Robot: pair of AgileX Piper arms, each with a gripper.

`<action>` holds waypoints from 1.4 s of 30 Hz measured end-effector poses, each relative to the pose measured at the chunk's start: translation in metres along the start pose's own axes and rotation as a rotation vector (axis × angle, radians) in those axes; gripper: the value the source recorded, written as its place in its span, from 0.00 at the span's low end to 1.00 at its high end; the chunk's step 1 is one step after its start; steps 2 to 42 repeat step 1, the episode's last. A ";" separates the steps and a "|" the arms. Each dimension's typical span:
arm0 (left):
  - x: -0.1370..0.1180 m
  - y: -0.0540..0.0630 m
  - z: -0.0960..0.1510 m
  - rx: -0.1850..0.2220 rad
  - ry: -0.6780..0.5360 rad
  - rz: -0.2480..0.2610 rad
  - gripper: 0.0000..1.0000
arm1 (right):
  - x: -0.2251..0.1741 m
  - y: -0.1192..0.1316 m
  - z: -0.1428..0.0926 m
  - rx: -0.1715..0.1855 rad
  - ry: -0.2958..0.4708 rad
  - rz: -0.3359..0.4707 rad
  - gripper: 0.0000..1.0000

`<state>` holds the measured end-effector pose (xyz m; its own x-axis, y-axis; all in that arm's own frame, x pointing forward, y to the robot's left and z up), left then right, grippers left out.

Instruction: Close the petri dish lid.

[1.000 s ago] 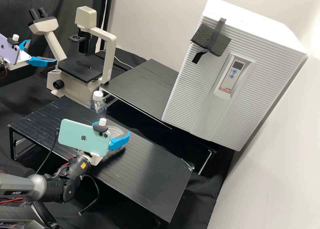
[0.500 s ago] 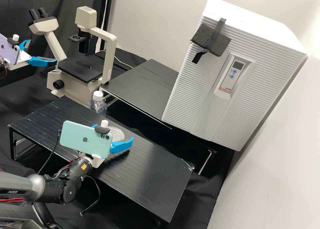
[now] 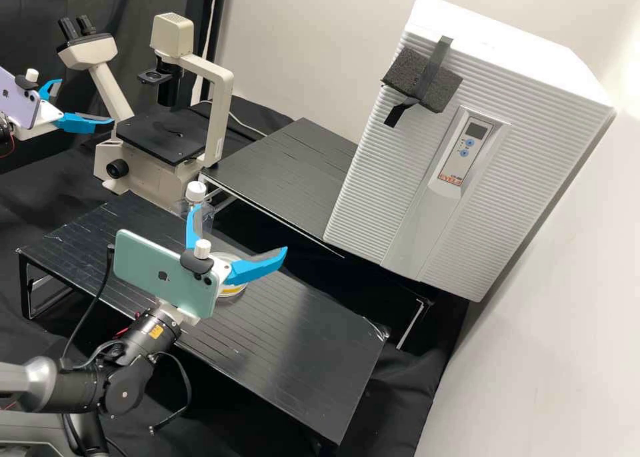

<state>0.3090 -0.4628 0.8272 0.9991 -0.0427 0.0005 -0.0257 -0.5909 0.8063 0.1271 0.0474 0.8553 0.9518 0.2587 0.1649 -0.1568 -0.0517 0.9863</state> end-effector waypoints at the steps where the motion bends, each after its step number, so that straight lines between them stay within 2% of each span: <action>1: 0.000 0.000 0.000 0.000 0.000 0.000 1.00 | 0.001 0.001 0.002 0.012 0.009 0.006 1.00; 42: 0.000 0.000 0.000 0.000 0.000 0.000 1.00 | 0.001 0.001 0.002 0.012 0.009 0.006 1.00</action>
